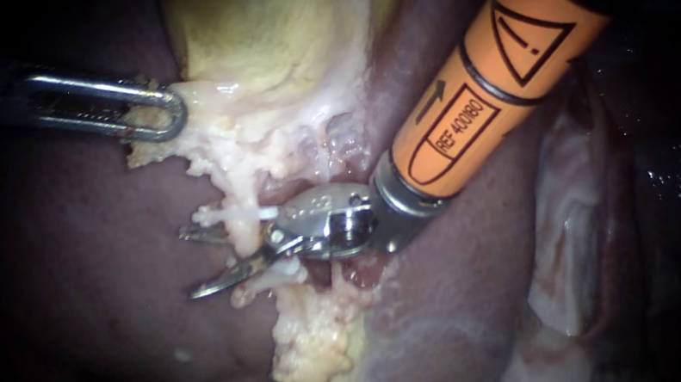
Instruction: Go to the cutting position left tube
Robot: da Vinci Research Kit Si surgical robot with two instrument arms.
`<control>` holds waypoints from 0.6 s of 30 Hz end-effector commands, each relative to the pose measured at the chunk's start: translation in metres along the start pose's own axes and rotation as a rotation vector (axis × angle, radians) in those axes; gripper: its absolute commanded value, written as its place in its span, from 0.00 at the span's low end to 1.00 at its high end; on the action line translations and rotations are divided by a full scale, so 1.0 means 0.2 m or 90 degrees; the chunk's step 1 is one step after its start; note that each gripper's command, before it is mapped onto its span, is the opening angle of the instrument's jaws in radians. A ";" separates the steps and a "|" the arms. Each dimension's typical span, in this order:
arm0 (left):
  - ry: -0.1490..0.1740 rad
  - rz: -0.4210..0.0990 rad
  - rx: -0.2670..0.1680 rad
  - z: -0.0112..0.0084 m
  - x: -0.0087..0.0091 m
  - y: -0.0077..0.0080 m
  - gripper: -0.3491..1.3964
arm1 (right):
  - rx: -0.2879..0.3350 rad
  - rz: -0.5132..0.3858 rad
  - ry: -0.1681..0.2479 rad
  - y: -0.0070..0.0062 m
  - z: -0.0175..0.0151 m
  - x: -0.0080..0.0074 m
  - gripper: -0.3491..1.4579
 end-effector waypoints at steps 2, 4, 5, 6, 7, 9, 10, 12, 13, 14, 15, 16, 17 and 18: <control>0.000 0.000 0.000 0.000 0.000 0.000 0.00 | 0.005 0.034 0.001 -0.003 -0.001 0.004 0.98; 0.000 0.000 0.000 0.000 0.000 0.000 0.00 | 0.009 0.059 0.009 -0.007 -0.002 0.010 0.98; 0.000 0.000 0.000 0.000 0.000 0.000 0.00 | 0.011 0.063 0.014 -0.009 -0.002 0.012 0.98; 0.000 0.000 0.000 0.000 0.000 0.000 0.00 | 0.014 0.072 0.018 -0.011 -0.003 0.016 0.98; 0.000 0.000 0.000 0.000 0.000 0.000 0.00 | 0.016 0.081 0.020 -0.013 -0.004 0.018 0.98; 0.000 0.000 0.000 0.000 0.000 -0.001 0.00 | 0.020 0.102 0.025 -0.017 -0.005 0.024 0.98; 0.000 0.001 0.000 0.000 0.000 -0.001 0.00 | 0.021 0.107 0.027 -0.018 -0.006 0.026 0.98; 0.000 0.001 0.000 0.000 0.000 -0.001 0.00 | 0.023 0.116 0.027 -0.021 -0.007 0.029 0.98; 0.000 0.001 0.000 0.000 0.000 -0.001 0.00 | 0.024 0.120 0.027 -0.021 -0.008 0.030 0.98; 0.000 0.001 0.000 0.000 0.000 -0.001 0.00 | 0.025 0.124 0.027 -0.022 -0.008 0.031 0.98; 0.000 0.001 0.000 0.000 0.000 -0.001 0.00 | 0.025 0.124 0.027 -0.022 -0.008 0.031 0.98; 0.000 0.001 0.000 0.000 0.000 -0.001 0.00 | 0.025 0.128 0.027 -0.022 -0.008 0.031 0.98; 0.000 0.001 0.000 0.000 0.000 -0.001 0.00 | 0.025 0.128 0.027 -0.022 -0.008 0.030 0.98; 0.000 0.001 0.000 0.000 0.000 -0.001 0.00 | 0.025 0.132 0.027 -0.022 -0.008 0.030 0.98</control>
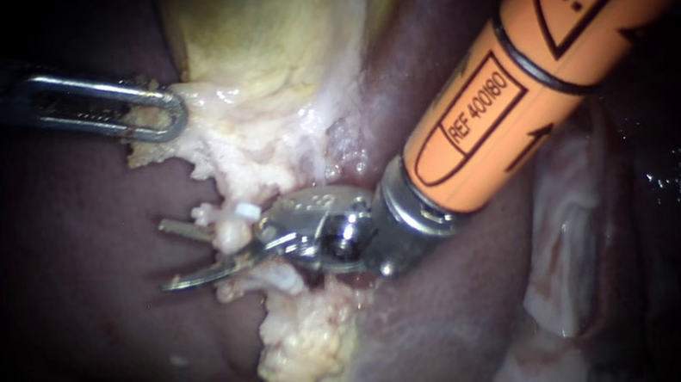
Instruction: Go to the cutting position left tube
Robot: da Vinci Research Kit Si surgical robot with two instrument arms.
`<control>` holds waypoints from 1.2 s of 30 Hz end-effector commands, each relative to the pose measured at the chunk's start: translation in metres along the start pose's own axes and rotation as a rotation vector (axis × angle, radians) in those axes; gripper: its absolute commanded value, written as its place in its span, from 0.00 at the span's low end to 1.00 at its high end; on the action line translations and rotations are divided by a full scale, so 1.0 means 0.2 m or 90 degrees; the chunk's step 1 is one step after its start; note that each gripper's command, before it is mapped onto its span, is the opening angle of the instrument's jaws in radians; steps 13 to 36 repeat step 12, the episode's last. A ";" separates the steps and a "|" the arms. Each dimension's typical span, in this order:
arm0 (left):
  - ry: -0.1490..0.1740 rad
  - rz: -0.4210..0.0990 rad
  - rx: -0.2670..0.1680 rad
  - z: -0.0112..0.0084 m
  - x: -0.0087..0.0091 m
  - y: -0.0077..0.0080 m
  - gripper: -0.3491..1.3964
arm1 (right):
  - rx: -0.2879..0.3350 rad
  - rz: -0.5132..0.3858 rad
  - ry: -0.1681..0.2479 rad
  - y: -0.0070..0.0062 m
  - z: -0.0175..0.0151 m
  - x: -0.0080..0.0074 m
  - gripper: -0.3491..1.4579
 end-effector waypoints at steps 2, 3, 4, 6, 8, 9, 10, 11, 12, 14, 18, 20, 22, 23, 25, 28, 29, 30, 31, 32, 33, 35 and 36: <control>0.000 0.000 0.000 0.000 0.000 0.000 0.00 | 0.000 0.002 -0.001 0.001 0.000 -0.001 0.98; 0.000 0.000 0.000 0.000 0.000 0.000 0.00 | 0.000 0.005 -0.001 0.001 0.000 -0.001 0.98; 0.000 0.000 0.000 0.000 0.000 0.000 0.00 | 0.000 0.005 -0.001 0.001 -0.001 -0.001 0.98; 0.000 0.000 0.000 0.000 0.000 0.000 0.00 | 0.000 0.005 -0.001 0.001 0.000 -0.001 0.98; 0.000 0.000 0.000 0.000 0.000 0.000 0.00 | 0.000 0.008 -0.001 0.001 0.000 -0.002 0.98; 0.000 0.000 0.000 0.000 0.000 0.000 0.00 | 0.000 0.008 -0.001 0.002 0.000 -0.002 0.98; 0.000 0.000 0.000 0.000 0.000 0.000 0.00 | 0.000 0.011 -0.002 0.003 0.000 -0.003 0.98; 0.000 0.000 0.000 0.000 0.000 0.000 0.00 | -0.001 0.014 -0.002 0.004 0.001 -0.005 0.98; 0.000 0.000 0.000 0.000 0.000 0.000 0.00 | -0.001 0.017 -0.003 0.005 0.001 -0.006 0.98; 0.000 0.000 0.000 0.000 0.000 0.000 0.00 | -0.001 0.017 -0.003 0.005 0.001 -0.006 0.98; 0.000 0.000 0.000 0.000 0.000 0.000 0.00 | -0.001 0.017 -0.003 0.005 0.001 -0.006 0.98; 0.000 0.000 0.000 0.000 0.000 0.000 0.00 | -0.001 0.017 -0.003 0.005 0.001 -0.006 0.98; 0.000 0.000 0.000 0.000 0.000 0.000 0.00 | -0.001 0.017 -0.003 0.005 0.001 -0.006 0.98; 0.000 0.000 0.000 0.000 0.000 0.000 0.00 | -0.001 0.017 -0.003 0.005 0.001 -0.006 0.98; 0.000 0.000 0.000 0.000 0.000 0.000 0.00 | -0.001 0.017 -0.003 0.005 0.001 -0.006 0.98; 0.000 0.000 0.000 0.000 0.000 0.000 0.00 | -0.001 0.017 -0.003 0.005 0.001 -0.006 0.98; 0.000 0.000 0.000 0.000 0.000 0.000 0.00 | -0.001 0.017 -0.003 0.005 0.001 -0.006 0.98; 0.000 0.000 0.000 0.000 0.000 0.000 0.00 | -0.001 0.017 -0.003 0.005 0.001 -0.006 0.98; 0.000 0.000 0.000 0.000 0.000 0.000 0.00 | -0.001 0.017 -0.003 0.005 0.001 -0.006 0.98; 0.000 0.000 0.000 0.000 0.000 0.000 0.00 | -0.001 0.017 -0.003 0.005 0.001 -0.006 0.98; 0.000 0.000 0.000 0.000 0.000 0.000 0.00 | -0.001 0.017 -0.003 0.005 0.001 -0.006 0.98; 0.000 0.000 0.000 0.000 0.000 0.000 0.00 | -0.001 0.017 -0.003 0.005 0.001 -0.006 0.98; 0.000 0.000 0.000 0.000 0.000 0.000 0.00 | -0.001 0.017 -0.003 0.005 0.001 -0.006 0.98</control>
